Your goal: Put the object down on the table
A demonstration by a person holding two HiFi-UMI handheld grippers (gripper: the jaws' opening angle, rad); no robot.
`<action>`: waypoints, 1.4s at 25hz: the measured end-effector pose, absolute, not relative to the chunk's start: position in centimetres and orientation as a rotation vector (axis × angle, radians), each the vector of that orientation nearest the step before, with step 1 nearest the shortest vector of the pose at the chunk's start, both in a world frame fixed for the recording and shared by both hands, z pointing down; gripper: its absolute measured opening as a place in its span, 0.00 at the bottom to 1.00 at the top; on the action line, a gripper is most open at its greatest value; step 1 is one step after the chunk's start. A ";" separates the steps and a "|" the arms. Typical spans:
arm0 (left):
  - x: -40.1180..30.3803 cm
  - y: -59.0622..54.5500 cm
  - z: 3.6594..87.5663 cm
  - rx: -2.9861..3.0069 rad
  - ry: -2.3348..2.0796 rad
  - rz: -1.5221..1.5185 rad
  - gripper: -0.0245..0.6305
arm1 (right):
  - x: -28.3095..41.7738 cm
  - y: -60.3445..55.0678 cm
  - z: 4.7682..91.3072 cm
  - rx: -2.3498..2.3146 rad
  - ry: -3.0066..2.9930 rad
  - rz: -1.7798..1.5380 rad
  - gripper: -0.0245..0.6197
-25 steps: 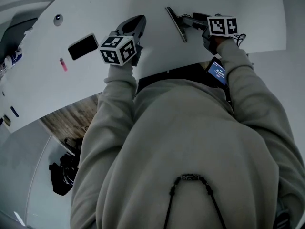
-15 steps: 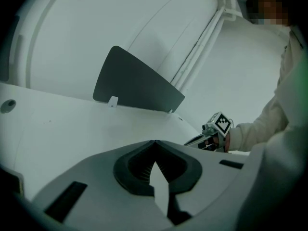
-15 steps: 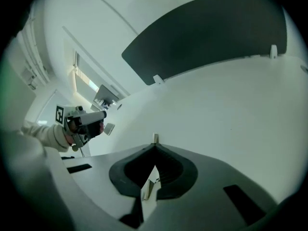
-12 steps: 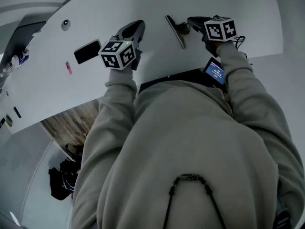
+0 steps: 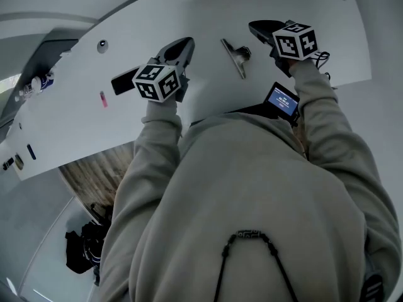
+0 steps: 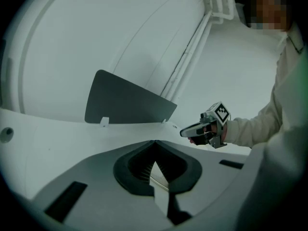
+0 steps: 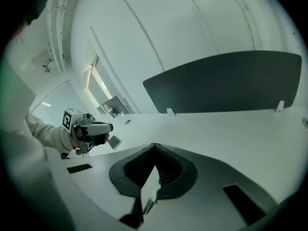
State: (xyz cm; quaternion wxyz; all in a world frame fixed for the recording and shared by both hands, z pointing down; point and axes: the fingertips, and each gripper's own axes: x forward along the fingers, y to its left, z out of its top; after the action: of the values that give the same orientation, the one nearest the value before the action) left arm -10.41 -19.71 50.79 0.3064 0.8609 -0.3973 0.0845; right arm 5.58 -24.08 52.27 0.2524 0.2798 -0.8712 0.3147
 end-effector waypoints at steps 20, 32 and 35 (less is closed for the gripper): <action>-10.9 -25.7 32.9 2.634 -1.182 0.112 0.04 | 2.5 -28.6 31.1 0.850 -2.703 0.455 0.07; -10.6 -26.4 22.1 2.827 -1.272 0.030 0.04 | 1.2 -27.6 19.7 0.855 -2.887 0.182 0.07; -9.8 -25.4 19.6 2.881 -1.271 0.006 0.04 | 1.0 -27.2 17.8 0.886 -2.898 0.069 0.07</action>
State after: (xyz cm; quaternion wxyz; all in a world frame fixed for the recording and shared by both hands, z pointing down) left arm -9.82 -25.41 19.57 -0.0038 0.9150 -0.4035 0.0020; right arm 0.99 -27.18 17.76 0.0550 0.2917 -0.9546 0.0227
